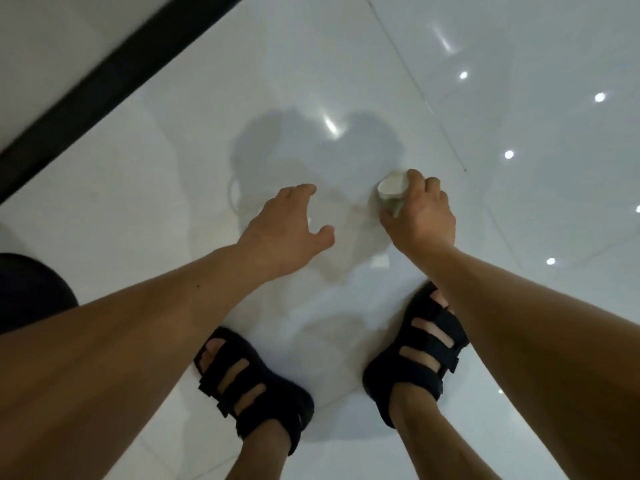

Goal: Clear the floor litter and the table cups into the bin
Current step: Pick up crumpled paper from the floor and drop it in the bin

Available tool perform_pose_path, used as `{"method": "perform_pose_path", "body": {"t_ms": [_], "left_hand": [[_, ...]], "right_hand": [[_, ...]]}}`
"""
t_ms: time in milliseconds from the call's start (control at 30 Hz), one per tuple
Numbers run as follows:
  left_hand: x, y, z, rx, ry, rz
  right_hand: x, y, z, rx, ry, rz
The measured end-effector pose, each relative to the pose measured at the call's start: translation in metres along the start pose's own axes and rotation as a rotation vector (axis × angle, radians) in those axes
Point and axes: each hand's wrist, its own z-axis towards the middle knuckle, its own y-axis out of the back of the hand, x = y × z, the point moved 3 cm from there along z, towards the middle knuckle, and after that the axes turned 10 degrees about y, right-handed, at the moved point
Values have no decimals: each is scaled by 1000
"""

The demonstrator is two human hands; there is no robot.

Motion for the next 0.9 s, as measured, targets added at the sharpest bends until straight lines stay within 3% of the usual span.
{"method": "perform_pose_path", "body": {"t_ms": [67,167,333,500,633,900], "left_hand": [[6,2,-5,-17,9,-46],[5,16,-19,-9,-12,-166],[9,52,-39,15,24,-337],[58,65,-51,-43,116,-289],[119,59,-54,-127,242,-294],[172,44,-56,-239,238,-355]], "right_hand": [[16,-1,-9,56,74,105],[64,12,-35,75,325,213],[131,33,-63,1,618,313],[144,2,-55,277,567,173],[136,-31,-32,238,444,-116],[157,-87,-29,313,441,-261]]}}
